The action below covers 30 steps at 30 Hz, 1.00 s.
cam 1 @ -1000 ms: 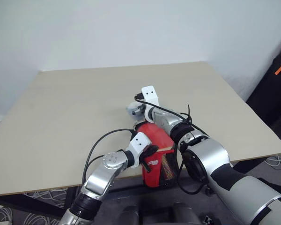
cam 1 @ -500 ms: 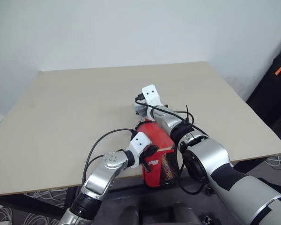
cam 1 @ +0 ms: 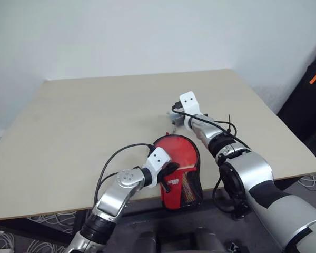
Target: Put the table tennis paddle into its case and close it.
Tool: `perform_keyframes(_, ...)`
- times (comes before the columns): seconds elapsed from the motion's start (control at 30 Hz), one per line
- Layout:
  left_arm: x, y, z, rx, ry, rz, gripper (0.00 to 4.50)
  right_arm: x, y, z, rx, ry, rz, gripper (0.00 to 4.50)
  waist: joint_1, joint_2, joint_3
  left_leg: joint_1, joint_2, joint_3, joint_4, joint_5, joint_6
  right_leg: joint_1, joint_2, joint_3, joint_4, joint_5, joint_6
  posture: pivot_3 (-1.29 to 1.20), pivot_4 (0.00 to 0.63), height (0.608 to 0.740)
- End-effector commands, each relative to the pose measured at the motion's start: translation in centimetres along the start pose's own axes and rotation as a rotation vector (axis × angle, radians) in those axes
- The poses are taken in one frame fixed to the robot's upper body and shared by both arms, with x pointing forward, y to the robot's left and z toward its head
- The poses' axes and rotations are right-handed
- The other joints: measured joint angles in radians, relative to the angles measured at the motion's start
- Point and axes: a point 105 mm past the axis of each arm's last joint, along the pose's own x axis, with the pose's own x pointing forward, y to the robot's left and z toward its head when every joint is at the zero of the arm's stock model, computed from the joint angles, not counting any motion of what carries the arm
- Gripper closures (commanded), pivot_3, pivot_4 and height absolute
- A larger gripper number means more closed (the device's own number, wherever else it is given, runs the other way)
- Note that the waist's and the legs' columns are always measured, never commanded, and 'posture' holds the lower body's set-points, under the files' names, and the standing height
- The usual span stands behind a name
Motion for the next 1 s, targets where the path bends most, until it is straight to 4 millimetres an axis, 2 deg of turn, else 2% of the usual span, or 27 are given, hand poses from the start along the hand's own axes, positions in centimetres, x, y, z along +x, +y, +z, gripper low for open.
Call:
perform_keyframes(0.03, 0.2, -0.2, -1.0, -0.015, 0.042, -0.008, 4.50, -0.5, -2.9, 2.1, -0.028, -0.071, -0.071, 4.46, 0.000, 0.000, 0.000, 0.000, 0.000, 0.000, 0.000, 0.000, 0.000, 0.000, 0.000, 0.000, 0.000, 0.000, 0.000, 0.00, 0.000, 0.740)
perform_keyframes(0.27, 0.1, -0.3, -1.2, -0.027, 0.045, -0.003, 4.50, -1.7, -8.1, 0.5, -0.029, -0.046, -0.142, 4.46, 0.000, 0.000, 0.000, 0.000, -0.001, 0.000, 0.000, 0.000, 0.000, 0.001, 0.000, 0.000, 0.000, 0.000, 0.000, 0.00, 0.000, 0.740)
perform_keyframes(0.43, 0.2, -0.5, -1.2, -0.035, 0.043, -0.007, 4.50, -3.4, -12.5, -0.7, -0.017, -0.037, -0.180, 4.46, 0.001, 0.001, 0.000, 0.000, -0.001, 0.000, 0.000, 0.000, 0.001, 0.001, 0.000, 0.000, 0.000, -0.001, 0.001, 0.00, 0.000, 0.740)
perform_keyframes(0.53, 0.3, -0.6, -1.2, -0.035, 0.044, -0.014, 4.50, -4.3, -14.0, -1.1, -0.002, -0.045, -0.156, 4.46, 0.001, 0.002, 0.000, 0.000, -0.001, 0.001, 0.001, 0.000, 0.001, 0.001, 0.000, 0.001, 0.000, -0.002, 0.003, 0.00, 0.000, 0.740)
perform_keyframes(0.67, 0.4, -0.5, -1.3, -0.037, 0.046, -0.016, 4.50, -5.2, -14.2, -1.8, 0.021, -0.056, -0.078, 4.46, 0.000, 0.002, 0.000, 0.000, -0.001, 0.002, 0.001, 0.000, 0.001, 0.001, 0.000, 0.002, 0.000, -0.002, 0.004, 0.00, 0.000, 0.740)
perform_keyframes(0.9, 0.9, -0.8, -1.0, -0.023, 0.040, -0.048, 4.50, -5.7, -12.8, -3.0, 0.093, -0.055, -0.041, 4.46, 0.001, 0.004, -0.001, 0.000, -0.001, 0.002, 0.001, 0.000, 0.001, 0.001, 0.000, 0.002, 0.000, -0.003, 0.005, 0.00, 0.000, 0.740)
perform_keyframes(1.0, 1.0, -0.4, 0.1, -0.008, 0.002, -0.060, 4.50, -5.8, -12.1, -3.2, 0.123, -0.057, -0.050, 4.46, 0.001, 0.004, -0.002, 0.000, -0.001, 0.002, 0.002, 0.000, 0.001, 0.001, 0.000, 0.002, 0.000, -0.003, 0.005, 0.00, 0.000, 0.740)
